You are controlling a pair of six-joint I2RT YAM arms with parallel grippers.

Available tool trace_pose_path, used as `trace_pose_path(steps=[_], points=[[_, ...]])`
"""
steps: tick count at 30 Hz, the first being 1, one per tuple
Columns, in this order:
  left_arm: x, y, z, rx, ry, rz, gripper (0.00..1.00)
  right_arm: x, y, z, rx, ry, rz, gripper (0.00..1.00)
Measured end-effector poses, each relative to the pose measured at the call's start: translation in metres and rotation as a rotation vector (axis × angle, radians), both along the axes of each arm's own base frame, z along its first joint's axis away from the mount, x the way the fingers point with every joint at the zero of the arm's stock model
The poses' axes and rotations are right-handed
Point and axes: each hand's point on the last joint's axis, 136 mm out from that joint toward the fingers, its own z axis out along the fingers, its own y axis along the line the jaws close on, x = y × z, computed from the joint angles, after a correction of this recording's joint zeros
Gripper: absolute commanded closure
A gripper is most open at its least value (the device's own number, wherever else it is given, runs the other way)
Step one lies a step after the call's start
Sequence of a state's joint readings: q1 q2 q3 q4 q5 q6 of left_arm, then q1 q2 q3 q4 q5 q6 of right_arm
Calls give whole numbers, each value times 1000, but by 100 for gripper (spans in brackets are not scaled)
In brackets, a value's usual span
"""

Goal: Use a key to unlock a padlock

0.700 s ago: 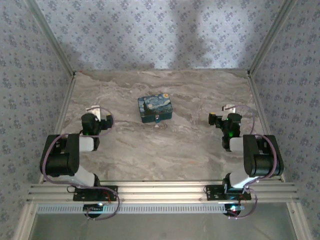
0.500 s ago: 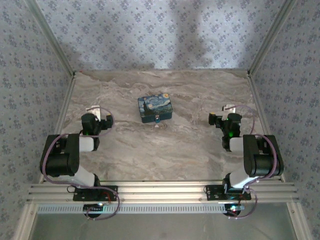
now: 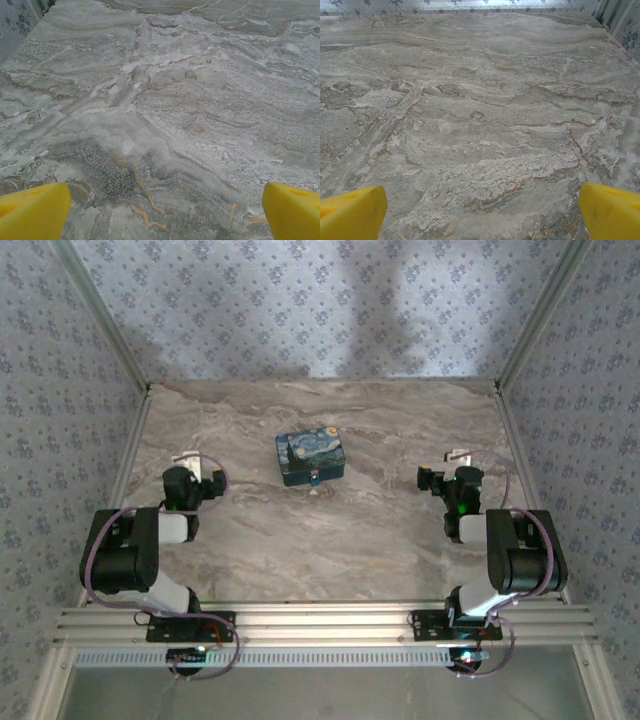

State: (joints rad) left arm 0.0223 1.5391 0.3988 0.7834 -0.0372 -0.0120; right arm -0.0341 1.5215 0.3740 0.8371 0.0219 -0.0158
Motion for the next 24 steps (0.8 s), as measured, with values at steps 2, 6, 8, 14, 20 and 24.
trace_pose_path(steps=[2, 6, 8, 14, 20, 24], points=[[0, 0, 0, 0, 0, 0, 2, 0, 0, 0, 0, 0, 0, 0], [0, 0, 0, 0, 0, 0, 2, 0, 0, 0, 0, 0, 0, 0], [0, 0, 0, 0, 0, 0, 2, 0, 0, 0, 0, 0, 0, 0], [-1, 0, 10, -3, -19, 4, 2, -5, -2, 5, 2, 12, -11, 0], [-13, 1, 74, -42, -132, 26, 2, -11, -7, 42, 30, -23, -47, 0], [-14, -3, 119, -147, -172, 40, 2, -14, -6, 70, 98, -27, -69, 0]])
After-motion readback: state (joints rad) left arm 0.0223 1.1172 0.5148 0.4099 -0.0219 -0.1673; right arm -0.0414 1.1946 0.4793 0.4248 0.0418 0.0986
